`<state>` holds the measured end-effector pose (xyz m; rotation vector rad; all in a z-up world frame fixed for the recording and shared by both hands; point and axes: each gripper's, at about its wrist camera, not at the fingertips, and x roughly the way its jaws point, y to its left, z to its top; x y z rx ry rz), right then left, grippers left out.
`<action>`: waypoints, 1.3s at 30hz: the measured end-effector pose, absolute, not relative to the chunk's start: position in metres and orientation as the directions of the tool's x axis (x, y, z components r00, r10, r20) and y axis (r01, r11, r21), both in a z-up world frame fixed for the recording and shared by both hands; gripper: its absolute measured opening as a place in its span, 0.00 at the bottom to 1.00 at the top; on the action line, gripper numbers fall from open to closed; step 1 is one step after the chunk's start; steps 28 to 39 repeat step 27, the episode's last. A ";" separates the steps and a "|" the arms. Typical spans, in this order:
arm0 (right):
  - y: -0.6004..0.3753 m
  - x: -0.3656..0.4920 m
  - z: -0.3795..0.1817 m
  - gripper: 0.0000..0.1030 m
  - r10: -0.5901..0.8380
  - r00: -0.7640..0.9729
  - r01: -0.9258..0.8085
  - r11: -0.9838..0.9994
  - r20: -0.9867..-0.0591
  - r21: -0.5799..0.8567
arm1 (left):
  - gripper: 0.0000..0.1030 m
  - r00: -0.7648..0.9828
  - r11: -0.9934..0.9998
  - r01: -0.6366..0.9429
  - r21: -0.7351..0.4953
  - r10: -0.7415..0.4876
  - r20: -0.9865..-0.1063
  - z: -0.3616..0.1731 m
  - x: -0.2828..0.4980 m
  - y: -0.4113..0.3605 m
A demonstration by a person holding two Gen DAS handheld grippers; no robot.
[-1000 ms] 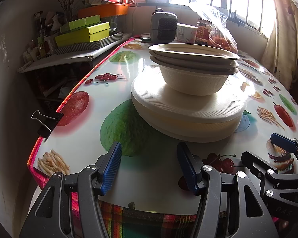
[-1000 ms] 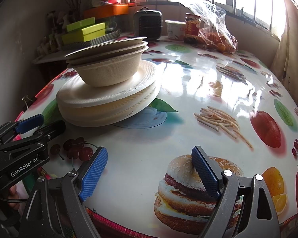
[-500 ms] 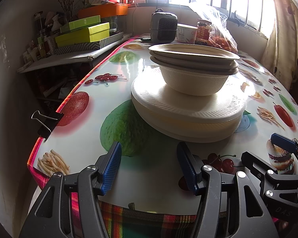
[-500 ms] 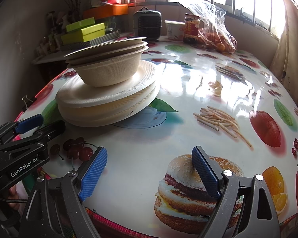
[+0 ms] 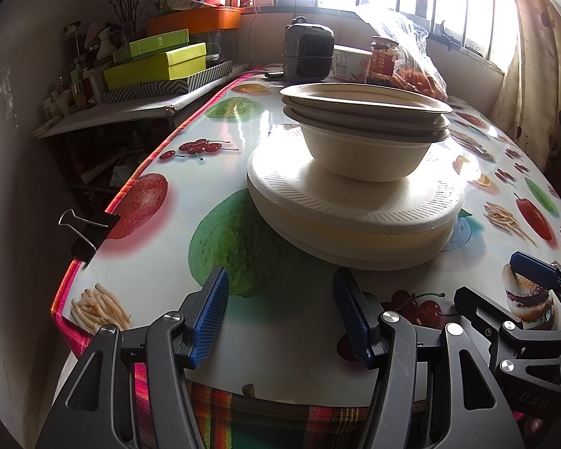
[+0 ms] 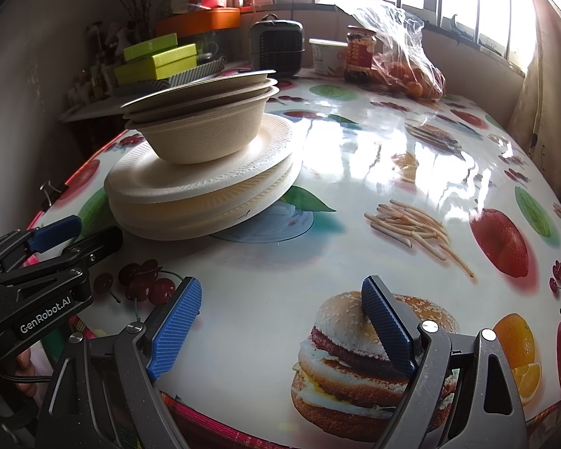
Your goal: Organize plates and bowls
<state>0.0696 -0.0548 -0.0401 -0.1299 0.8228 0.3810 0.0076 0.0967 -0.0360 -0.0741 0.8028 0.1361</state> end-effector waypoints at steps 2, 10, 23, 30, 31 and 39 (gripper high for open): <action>-0.054 0.070 -0.040 0.86 0.280 0.617 -0.380 0.924 -0.736 0.033 | 0.57 0.686 0.989 -0.150 -0.014 0.094 -0.721 -0.036 0.008 0.097; -0.054 0.069 -0.040 0.86 0.280 0.617 -0.380 0.924 -0.735 0.033 | 0.57 0.687 0.989 -0.150 -0.014 0.094 -0.721 -0.036 0.007 0.097; -0.054 0.069 -0.040 0.86 0.279 0.617 -0.380 0.924 -0.735 0.032 | 0.57 0.687 0.989 -0.149 -0.016 0.092 -0.721 -0.036 0.008 0.096; -0.055 0.069 -0.041 0.86 0.280 0.618 -0.379 0.925 -0.735 0.033 | 0.57 0.685 0.988 -0.150 -0.024 0.087 -0.723 -0.032 0.010 0.098; -0.055 0.069 -0.041 0.86 0.280 0.618 -0.379 0.925 -0.735 0.033 | 0.57 0.685 0.988 -0.150 -0.024 0.087 -0.723 -0.032 0.010 0.098; -0.055 0.069 -0.041 0.86 0.280 0.618 -0.379 0.925 -0.735 0.033 | 0.57 0.685 0.988 -0.150 -0.024 0.087 -0.723 -0.032 0.010 0.098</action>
